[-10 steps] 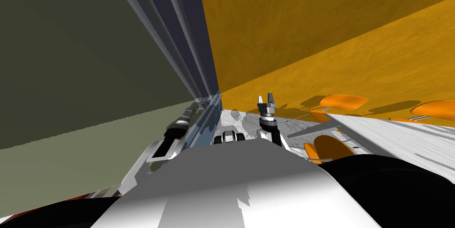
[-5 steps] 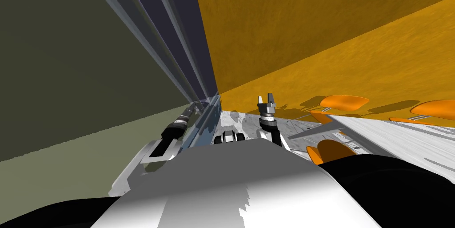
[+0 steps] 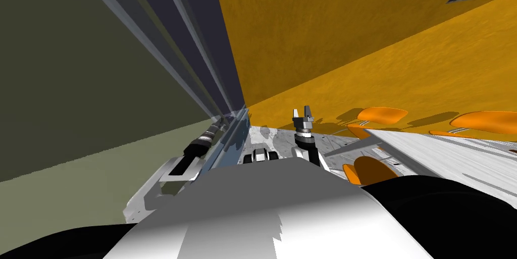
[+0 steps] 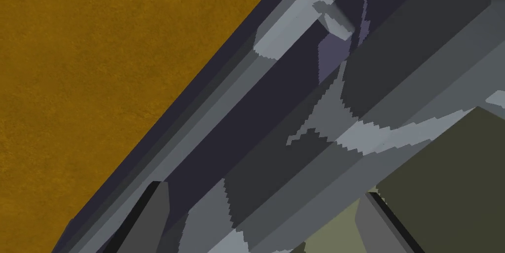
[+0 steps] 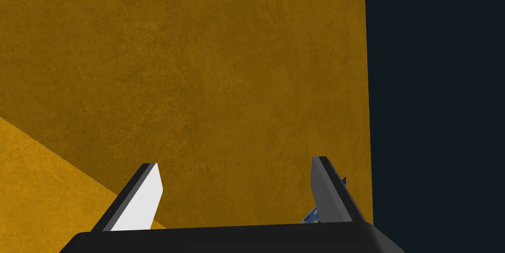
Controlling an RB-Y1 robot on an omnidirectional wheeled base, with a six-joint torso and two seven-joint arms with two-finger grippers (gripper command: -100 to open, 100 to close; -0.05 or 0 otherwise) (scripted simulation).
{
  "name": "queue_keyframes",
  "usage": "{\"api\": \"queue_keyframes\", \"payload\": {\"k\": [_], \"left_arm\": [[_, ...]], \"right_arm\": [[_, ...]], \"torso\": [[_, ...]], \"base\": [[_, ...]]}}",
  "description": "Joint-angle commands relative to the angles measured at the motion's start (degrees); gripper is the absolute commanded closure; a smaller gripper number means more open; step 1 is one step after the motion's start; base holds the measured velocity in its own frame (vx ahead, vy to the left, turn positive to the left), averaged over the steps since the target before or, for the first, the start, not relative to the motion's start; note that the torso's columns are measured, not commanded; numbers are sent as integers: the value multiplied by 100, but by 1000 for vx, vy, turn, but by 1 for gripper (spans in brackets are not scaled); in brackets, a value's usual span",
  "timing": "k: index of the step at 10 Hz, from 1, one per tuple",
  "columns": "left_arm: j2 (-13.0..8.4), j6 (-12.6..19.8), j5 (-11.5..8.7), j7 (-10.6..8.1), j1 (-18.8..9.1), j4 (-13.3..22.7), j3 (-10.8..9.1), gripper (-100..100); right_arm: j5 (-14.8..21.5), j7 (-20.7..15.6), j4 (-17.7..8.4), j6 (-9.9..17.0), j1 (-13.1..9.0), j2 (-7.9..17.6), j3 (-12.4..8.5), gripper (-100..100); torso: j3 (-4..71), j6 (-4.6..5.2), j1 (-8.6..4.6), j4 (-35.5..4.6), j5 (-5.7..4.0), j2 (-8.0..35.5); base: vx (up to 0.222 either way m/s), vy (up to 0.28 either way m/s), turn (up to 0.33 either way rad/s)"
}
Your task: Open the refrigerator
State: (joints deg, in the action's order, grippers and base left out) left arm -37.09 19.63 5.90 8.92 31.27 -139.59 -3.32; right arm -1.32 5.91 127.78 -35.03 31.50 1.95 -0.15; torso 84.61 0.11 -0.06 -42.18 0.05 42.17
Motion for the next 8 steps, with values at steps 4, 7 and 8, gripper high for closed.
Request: {"api": "queue_keyframes", "payload": {"k": [4,7,8], "left_arm": [[-452,-553,-638,68,-36,844,5,-100],[-897,-1069,-1196,120,-64,1379,-49,-100],[-897,-1069,-1206,120,-64,1545,-49,-100]], "right_arm": [[0,0,0,0,0,0,0,0],[0,0,0,0,0,0,0,0],[0,0,0,0,0,0,0,0]], "torso": [[19,-2,36,8,10,-32],[9,11,-8,10,5,-17],[12,8,8,13,10,-23]], "base": [[-24,-52,-22],[-23,-83,-59],[-9,-15,-12]]}}
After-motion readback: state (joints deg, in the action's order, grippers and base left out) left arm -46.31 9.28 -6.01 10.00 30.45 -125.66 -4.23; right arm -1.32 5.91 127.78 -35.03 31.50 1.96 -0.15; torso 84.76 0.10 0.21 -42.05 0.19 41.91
